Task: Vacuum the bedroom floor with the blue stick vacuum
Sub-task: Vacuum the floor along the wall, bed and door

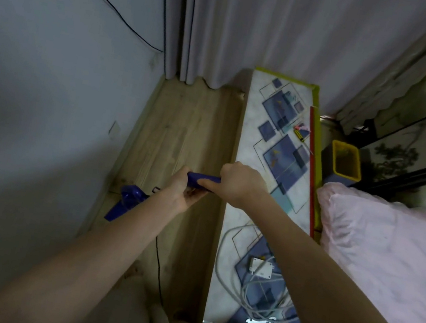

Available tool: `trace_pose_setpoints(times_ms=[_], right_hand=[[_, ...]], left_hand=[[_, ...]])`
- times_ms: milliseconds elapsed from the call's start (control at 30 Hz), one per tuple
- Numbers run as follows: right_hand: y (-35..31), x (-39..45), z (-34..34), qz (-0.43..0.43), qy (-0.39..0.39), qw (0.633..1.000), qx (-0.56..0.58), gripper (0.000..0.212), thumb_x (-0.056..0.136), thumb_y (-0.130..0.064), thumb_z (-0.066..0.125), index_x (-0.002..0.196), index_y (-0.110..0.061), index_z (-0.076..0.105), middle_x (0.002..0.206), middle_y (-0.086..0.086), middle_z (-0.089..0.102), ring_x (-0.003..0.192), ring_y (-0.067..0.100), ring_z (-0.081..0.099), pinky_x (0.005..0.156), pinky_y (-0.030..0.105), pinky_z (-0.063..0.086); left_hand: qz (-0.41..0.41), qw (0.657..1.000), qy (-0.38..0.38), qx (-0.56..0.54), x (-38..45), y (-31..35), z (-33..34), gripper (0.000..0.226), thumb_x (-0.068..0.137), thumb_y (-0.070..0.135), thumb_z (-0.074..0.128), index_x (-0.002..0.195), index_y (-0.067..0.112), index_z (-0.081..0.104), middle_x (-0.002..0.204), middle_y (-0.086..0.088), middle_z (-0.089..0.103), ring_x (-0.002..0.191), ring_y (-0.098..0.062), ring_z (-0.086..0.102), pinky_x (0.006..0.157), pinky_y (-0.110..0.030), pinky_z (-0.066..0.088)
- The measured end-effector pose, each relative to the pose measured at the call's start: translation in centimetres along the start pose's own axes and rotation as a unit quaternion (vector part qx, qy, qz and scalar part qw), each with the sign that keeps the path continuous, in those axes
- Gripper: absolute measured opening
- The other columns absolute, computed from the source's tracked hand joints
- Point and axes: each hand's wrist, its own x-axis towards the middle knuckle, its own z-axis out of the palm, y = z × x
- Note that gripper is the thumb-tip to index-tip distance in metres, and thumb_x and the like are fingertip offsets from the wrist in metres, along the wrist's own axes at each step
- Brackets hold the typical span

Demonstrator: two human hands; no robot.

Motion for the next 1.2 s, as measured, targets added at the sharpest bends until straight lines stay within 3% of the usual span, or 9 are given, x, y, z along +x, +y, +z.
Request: trace_pose_setpoints(times_ms=[100, 200, 333, 467, 633, 700, 867, 1067, 1200], right_hand=[[-0.5, 0.9, 0.7, 0.001, -0.007, 1.000, 0.000, 0.061, 0.089, -0.070, 0.042, 0.067, -0.015, 0.053, 0.060, -0.001, 0.051, 0.052, 0.013, 0.048, 0.052, 0.026, 0.038], [-1.2, 2.5, 0.4, -0.004, -0.011, 1.000, -0.014, 0.059, 0.090, -0.070, 0.041, 0.067, -0.016, 0.051, 0.060, -0.002, 0.050, 0.052, 0.012, 0.046, 0.052, 0.024, 0.036], [-1.3, 4.8, -2.0, -0.026, -0.047, 0.997, -0.062, 0.058, 0.090, -0.070, 0.040, 0.072, -0.017, 0.054, 0.064, -0.001, 0.052, 0.056, 0.013, 0.049, 0.052, 0.024, 0.036], [-1.1, 6.8, -3.8, -0.045, -0.046, 0.990, -0.125, 0.066, 0.088, -0.075, 0.034, 0.078, -0.014, 0.059, 0.061, -0.001, 0.050, 0.055, 0.015, 0.049, 0.052, 0.026, 0.037], [-0.2, 7.6, -5.9, -0.085, -0.012, 0.973, -0.213, 0.072, 0.087, -0.077, 0.026, 0.086, -0.015, 0.063, 0.062, -0.002, 0.053, 0.056, 0.015, 0.053, 0.058, 0.031, 0.044], [0.2, 7.3, -6.2, -0.094, -0.007, 0.966, -0.239, 0.071, 0.089, -0.075, 0.025, 0.087, -0.015, 0.063, 0.061, -0.003, 0.050, 0.055, 0.014, 0.051, 0.055, 0.029, 0.041], [0.0, 6.9, -6.3, -0.131, 0.015, 0.954, -0.270, 0.068, 0.092, -0.071, 0.023, 0.093, -0.015, 0.061, 0.058, -0.005, 0.042, 0.051, 0.013, 0.044, 0.068, 0.033, 0.049], [-1.2, 7.7, -6.4, -0.205, 0.057, 0.934, -0.287, 0.066, 0.094, -0.068, 0.025, 0.087, -0.014, 0.062, 0.058, -0.006, 0.045, 0.053, 0.016, 0.046, 0.056, 0.028, 0.037], [-1.4, 7.6, -4.7, -0.227, 0.068, 0.938, -0.253, 0.060, 0.096, -0.065, 0.028, 0.089, -0.014, 0.059, 0.055, -0.008, 0.032, 0.053, 0.016, 0.042, 0.057, 0.029, 0.034]], left_hand=[[0.000, 1.000, 0.000, 0.007, 1.0, 0.8, -0.7, 0.020, 0.099, 0.023, 0.048, 0.101, 0.003, 0.050, 0.092, -0.017, 0.058, 0.078, -0.025, 0.061, 0.059, -0.034, 0.053], [-0.005, 1.000, -0.002, -0.004, 2.1, 2.4, -1.1, 0.023, 0.099, 0.021, 0.049, 0.112, 0.002, 0.048, 0.103, -0.020, 0.059, 0.083, -0.026, 0.062, 0.061, -0.034, 0.056], [-0.043, 0.998, -0.029, -0.041, 2.9, 4.6, -1.1, 0.021, 0.097, 0.016, 0.052, 0.112, 0.003, 0.047, 0.102, -0.022, 0.057, 0.087, -0.031, 0.062, 0.073, -0.038, 0.056], [-0.052, 0.996, -0.034, -0.065, 3.9, 6.1, 0.0, 0.038, 0.095, 0.016, 0.054, 0.128, 0.004, 0.041, 0.111, -0.024, 0.058, 0.092, -0.033, 0.065, 0.056, -0.039, 0.060], [-0.074, 0.991, -0.059, -0.094, 3.9, 7.2, 1.7, 0.037, 0.092, 0.011, 0.052, 0.127, 0.005, 0.043, 0.119, -0.024, 0.057, 0.100, -0.033, 0.065, 0.074, -0.045, 0.059], [-0.080, 0.990, -0.066, -0.093, 3.8, 7.0, 2.2, 0.036, 0.093, 0.010, 0.050, 0.128, 0.003, 0.043, 0.112, -0.023, 0.057, 0.100, -0.032, 0.064, 0.078, -0.044, 0.057], [-0.065, 0.989, -0.043, -0.125, 3.8, 6.6, 2.4, 0.044, 0.091, 0.010, 0.051, 0.134, 0.004, 0.039, 0.101, -0.020, 0.057, 0.091, -0.029, 0.064, 0.064, -0.044, 0.059], [-0.031, 0.988, -0.007, -0.152, 3.6, 7.1, 1.3, 0.032, 0.096, 0.022, 0.051, 0.121, 0.003, 0.046, 0.089, -0.016, 0.059, 0.074, -0.024, 0.064, 0.053, -0.033, 0.058], [-0.007, 0.987, 0.025, -0.161, 3.9, 6.5, 0.5, 0.027, 0.099, 0.022, 0.049, 0.116, 0.002, 0.046, 0.084, -0.014, 0.059, 0.071, -0.021, 0.062, 0.053, -0.032, 0.057]])
